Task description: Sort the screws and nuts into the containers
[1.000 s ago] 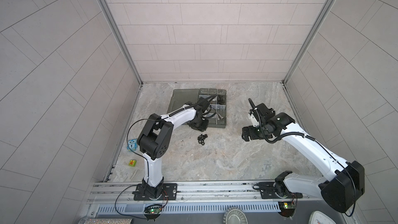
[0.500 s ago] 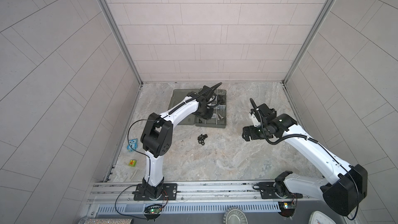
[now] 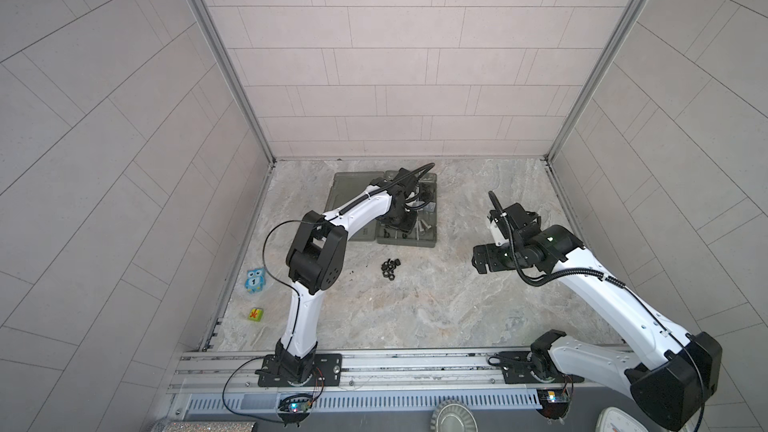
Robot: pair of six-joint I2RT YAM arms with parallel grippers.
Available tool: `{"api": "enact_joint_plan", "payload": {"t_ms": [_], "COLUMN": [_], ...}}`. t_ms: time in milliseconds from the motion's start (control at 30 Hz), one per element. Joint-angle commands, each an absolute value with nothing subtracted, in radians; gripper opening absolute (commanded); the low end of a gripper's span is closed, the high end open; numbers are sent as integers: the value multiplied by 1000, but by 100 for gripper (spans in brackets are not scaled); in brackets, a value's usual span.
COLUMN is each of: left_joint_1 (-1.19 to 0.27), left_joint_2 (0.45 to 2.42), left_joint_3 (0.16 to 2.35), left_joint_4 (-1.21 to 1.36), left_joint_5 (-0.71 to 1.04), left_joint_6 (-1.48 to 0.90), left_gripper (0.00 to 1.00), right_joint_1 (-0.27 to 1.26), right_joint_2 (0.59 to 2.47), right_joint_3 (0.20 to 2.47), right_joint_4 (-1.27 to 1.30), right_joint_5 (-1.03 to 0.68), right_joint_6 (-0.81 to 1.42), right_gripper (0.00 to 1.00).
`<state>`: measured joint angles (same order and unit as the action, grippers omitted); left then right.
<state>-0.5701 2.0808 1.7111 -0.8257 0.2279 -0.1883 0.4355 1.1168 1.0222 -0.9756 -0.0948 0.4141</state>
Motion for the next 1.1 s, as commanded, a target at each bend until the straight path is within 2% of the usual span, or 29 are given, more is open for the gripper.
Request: {"api": "enact_joint_plan", "payload": {"t_ms": [0,167,333,467,667,1067], "left_joint_1": [-575,-579,-581,-581,-589,-604], "left_joint_2": [2053,1957,1805,1734,1726,1816], "left_joint_3": [1736,1678,1530,1424,1320,1283], "left_joint_4": [-862,-885,-886,-874,-805,-742], "left_joint_5": [227,198,177,182,235,270], "left_joint_6": [-189,-189,-178,-173,-203,-165], "left_gripper": [43,43,44,50,55,64], "right_joint_1": [429,429,429,429,430,430], "right_joint_2": [1120,1145,1168,1183,1191,1160], "right_joint_3": [1023,1024,1018,1014,1014,1030], "right_joint_4": [-993,-975,-943,-927,-925,-952], "right_joint_5": [-73,-94,-136,-157,-173,-155], "right_joint_6": [399,391,391,399,412,407], "right_gripper": [99,99,99,99,98,98]}}
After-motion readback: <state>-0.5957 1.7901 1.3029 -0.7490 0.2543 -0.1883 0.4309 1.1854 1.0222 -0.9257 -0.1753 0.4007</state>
